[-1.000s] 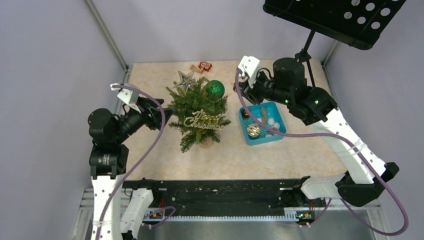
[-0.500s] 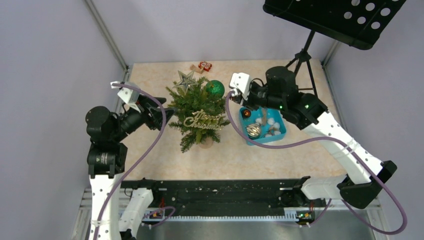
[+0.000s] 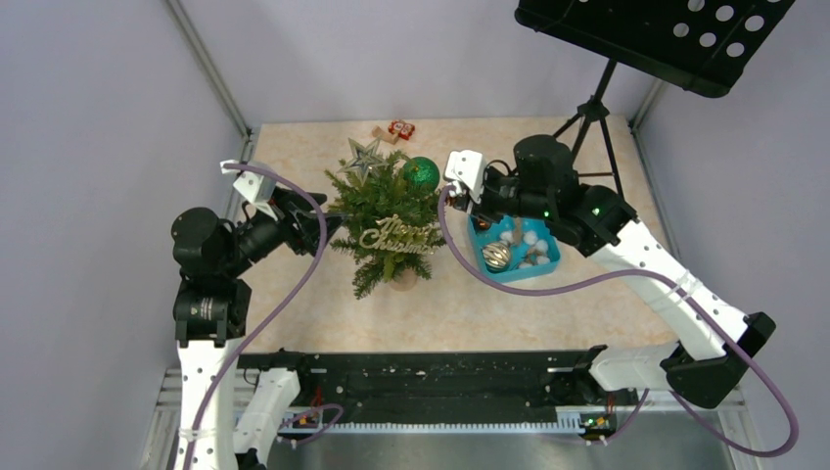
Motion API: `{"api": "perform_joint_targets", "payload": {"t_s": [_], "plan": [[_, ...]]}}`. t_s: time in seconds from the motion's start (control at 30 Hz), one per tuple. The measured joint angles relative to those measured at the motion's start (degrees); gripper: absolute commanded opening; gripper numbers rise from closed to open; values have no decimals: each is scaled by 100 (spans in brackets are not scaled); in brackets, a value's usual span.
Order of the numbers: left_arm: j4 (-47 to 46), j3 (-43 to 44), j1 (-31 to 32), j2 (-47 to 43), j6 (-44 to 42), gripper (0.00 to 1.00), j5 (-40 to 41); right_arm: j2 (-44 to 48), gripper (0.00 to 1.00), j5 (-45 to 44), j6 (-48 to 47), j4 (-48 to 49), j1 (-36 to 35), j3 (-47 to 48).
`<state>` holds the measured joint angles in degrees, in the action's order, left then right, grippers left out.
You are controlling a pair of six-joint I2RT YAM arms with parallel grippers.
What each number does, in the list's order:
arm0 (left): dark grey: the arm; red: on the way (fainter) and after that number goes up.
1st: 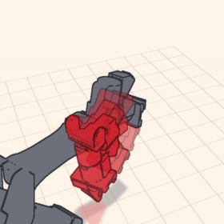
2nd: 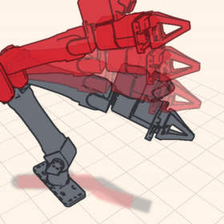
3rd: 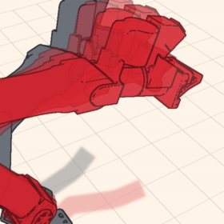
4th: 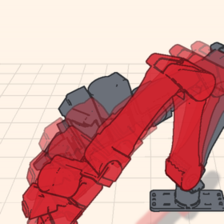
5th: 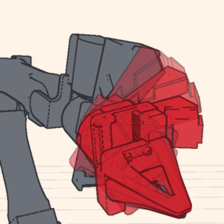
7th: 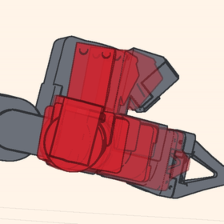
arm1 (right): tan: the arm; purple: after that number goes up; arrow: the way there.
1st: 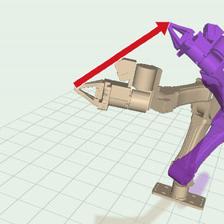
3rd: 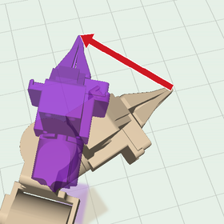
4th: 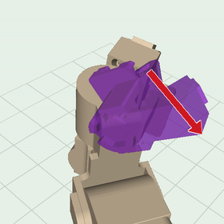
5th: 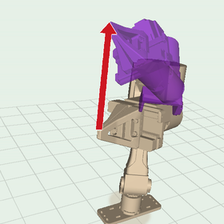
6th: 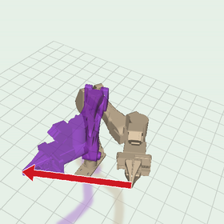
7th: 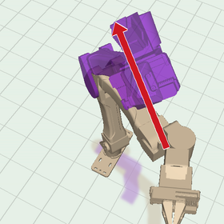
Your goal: Decorate the small christmas tree
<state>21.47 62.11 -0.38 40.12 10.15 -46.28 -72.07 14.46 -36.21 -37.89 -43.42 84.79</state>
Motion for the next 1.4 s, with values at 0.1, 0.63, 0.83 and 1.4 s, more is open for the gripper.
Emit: {"api": "perform_joint_targets", "payload": {"t_s": [0.1, 0.63, 0.83, 1.4], "plan": [[0, -2, 0, 0, -26, 65, 0, 0, 0, -15, 33, -44, -11, -2], [-2, -50, 0, 0, -50, 65, 0, -378, 0, -249, 79, -271, -35, 2], [-2, -52, 0, 0, -52, 65, 2, -382, 0, -275, 175, -247, -35, 4], [-9, -74, 0, 0, -90, 65, 0, 223, 0, -260, 280, -245, -42, 9]]}}
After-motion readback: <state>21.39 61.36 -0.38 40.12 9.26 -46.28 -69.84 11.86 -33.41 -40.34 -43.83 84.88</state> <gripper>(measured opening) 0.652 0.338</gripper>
